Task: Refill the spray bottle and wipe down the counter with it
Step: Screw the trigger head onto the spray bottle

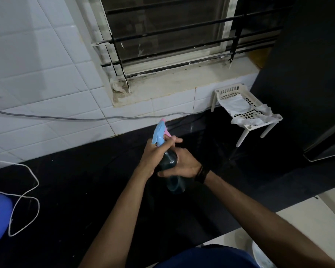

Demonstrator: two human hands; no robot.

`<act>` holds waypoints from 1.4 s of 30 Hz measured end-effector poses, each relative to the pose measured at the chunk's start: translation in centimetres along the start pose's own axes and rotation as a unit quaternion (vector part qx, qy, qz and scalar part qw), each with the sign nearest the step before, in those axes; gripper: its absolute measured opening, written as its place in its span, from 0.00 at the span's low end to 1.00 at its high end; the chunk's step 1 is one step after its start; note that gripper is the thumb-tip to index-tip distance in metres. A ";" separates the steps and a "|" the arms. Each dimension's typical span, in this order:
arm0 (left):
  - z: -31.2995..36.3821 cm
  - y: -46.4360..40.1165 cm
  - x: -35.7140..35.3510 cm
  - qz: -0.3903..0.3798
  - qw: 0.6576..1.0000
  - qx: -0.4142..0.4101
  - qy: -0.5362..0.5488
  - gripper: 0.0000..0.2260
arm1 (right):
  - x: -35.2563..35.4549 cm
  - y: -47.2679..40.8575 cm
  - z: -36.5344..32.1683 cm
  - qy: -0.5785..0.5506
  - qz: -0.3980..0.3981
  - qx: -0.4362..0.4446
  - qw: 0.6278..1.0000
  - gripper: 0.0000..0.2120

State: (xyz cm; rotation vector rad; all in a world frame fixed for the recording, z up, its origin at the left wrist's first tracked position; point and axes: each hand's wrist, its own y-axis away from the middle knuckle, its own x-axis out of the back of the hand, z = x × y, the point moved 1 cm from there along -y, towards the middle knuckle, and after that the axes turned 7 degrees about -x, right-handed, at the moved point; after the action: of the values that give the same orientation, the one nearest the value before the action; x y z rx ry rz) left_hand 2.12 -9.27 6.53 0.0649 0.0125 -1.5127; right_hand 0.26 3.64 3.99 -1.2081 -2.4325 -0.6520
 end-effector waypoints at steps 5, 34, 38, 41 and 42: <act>-1.8 0.2 -2.4 0.322 0.943 0.084 0.007 0.22 | -2.3 -0.2 0.2 0.147 0.180 -0.033 0.972 0.33; 1.2 -0.1 -3.3 0.136 0.990 -0.006 -0.037 0.06 | -1.4 -0.1 4.7 -0.169 0.041 0.032 0.984 0.33; 2.3 0.8 -2.8 0.043 0.999 0.000 0.022 0.11 | 0.5 -0.4 4.6 -0.230 -0.173 0.036 0.957 0.26; 2.6 1.2 -2.7 0.008 0.999 -0.004 0.053 0.08 | 1.1 -0.4 3.9 -0.281 -0.310 0.019 0.908 0.28; 2.5 1.1 -2.8 0.024 0.998 0.001 0.053 0.13 | 1.0 -0.3 3.9 -0.293 -0.331 0.009 0.897 0.29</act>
State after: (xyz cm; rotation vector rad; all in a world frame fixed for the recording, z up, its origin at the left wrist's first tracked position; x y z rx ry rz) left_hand 3.01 -6.53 9.21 0.1455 0.0940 -1.4594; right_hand -0.96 6.20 1.15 -0.5798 -3.3995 -0.4620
